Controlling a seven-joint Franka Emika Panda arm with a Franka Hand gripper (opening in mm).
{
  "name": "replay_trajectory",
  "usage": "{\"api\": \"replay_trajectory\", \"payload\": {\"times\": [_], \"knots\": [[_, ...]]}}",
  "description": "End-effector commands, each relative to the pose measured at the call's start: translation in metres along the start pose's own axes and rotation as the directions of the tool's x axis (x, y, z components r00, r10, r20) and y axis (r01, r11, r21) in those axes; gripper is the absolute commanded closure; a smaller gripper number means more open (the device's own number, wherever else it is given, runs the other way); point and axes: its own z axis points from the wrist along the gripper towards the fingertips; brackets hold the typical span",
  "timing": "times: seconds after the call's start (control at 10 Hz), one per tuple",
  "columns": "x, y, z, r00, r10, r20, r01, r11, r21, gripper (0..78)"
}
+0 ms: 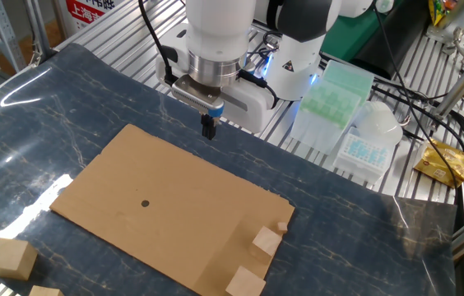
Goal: Grab the block and place it at the designated location
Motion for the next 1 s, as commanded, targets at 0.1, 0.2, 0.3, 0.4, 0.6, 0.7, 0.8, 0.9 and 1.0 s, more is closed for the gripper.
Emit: {"api": "replay_trajectory", "payload": {"times": [0.1,0.2,0.3,0.4,0.6,0.7,0.8,0.9,1.0], "knots": [[0.0001,0.0001,0.0000,0.929,0.364,-0.067,-0.368,0.928,-0.058,77.6],[0.0001,0.0003,-0.0001,0.931,0.360,-0.055,-0.361,0.932,-0.020,77.6],[0.0001,0.0003,-0.0001,0.931,0.360,-0.055,-0.361,0.932,-0.019,77.6],[0.0001,0.0003,-0.0001,0.931,0.361,-0.058,-0.362,0.932,-0.022,77.6],[0.0002,0.0004,-0.0002,0.932,0.359,-0.059,-0.361,0.932,-0.022,77.6],[0.0001,0.0004,-0.0002,0.933,0.355,-0.059,-0.357,0.934,-0.023,77.6],[0.0000,0.0005,-0.0002,0.935,0.351,-0.059,-0.353,0.935,-0.023,77.6],[-0.0019,0.0010,-0.0005,0.935,0.349,-0.057,-0.351,0.936,-0.022,77.6],[-0.0065,0.0024,-0.0011,0.933,0.355,-0.057,-0.357,0.934,-0.020,77.6]]}}
